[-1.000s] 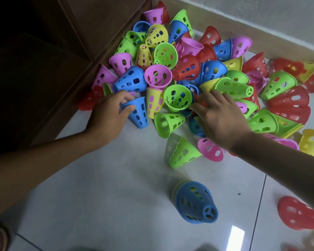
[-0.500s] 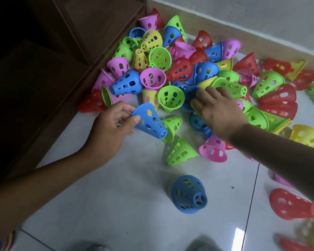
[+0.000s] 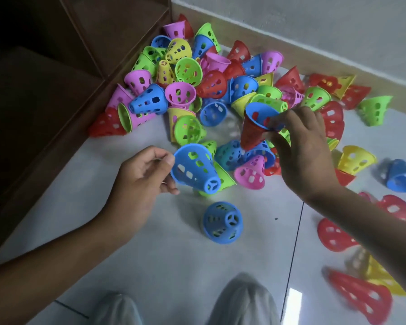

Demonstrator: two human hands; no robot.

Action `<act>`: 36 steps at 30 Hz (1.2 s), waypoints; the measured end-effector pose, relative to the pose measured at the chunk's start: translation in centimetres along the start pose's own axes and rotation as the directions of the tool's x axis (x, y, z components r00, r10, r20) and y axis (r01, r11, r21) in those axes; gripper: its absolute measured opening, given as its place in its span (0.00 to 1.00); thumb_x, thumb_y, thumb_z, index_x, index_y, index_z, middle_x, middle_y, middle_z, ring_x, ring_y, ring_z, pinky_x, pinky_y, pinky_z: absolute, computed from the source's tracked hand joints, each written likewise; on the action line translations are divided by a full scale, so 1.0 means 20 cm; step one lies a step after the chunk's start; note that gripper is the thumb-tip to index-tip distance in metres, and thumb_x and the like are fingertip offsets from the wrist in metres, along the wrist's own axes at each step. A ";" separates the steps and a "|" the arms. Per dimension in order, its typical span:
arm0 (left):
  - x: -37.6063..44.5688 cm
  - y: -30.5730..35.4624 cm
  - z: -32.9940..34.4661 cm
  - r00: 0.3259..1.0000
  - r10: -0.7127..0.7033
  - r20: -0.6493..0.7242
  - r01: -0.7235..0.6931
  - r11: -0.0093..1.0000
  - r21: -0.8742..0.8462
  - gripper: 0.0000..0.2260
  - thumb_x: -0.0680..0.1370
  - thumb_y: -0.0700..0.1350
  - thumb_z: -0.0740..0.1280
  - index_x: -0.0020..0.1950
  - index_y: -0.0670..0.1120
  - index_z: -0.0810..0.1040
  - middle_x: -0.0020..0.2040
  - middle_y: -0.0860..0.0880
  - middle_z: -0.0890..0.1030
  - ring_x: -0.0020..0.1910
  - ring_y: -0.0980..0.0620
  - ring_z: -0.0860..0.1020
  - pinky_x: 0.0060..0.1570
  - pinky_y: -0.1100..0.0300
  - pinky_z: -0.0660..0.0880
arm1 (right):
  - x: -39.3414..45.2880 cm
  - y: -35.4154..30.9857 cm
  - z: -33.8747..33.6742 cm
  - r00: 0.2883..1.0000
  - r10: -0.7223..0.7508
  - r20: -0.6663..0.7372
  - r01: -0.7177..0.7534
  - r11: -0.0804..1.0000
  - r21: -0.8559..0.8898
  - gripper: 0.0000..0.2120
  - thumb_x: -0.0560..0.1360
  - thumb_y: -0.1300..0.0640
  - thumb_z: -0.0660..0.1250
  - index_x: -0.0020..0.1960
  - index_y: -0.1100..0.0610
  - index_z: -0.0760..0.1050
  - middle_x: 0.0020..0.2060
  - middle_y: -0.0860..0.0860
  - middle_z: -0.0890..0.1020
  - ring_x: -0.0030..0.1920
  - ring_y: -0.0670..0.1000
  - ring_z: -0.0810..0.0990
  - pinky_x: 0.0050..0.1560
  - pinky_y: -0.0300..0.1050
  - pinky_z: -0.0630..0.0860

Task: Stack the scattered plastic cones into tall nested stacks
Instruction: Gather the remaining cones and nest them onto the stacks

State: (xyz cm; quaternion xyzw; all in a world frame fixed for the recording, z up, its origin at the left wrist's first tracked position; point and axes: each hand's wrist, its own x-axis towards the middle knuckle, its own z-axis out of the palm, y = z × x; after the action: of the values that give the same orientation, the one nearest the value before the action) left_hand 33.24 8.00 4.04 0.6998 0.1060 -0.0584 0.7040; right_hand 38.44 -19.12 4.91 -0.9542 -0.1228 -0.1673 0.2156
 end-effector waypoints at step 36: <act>-0.26 -0.14 0.16 0.946 -0.204 0.252 0.168 0.974 0.154 0.07 0.82 0.40 0.64 0.44 0.40 0.77 0.32 0.47 0.75 0.29 0.54 0.74 0.35 0.61 0.79 | -0.63 -0.34 -0.36 0.545 0.744 0.387 -0.597 0.021 0.802 0.08 0.83 0.54 0.61 0.46 0.53 0.74 0.40 0.49 0.81 0.44 0.52 0.82 0.49 0.49 0.78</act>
State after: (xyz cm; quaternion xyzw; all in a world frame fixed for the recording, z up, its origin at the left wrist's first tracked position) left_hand 27.77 4.50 2.57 0.7171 0.0722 -0.2247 0.6558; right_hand 22.83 -18.52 8.91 -0.6130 0.2914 -0.0214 0.7341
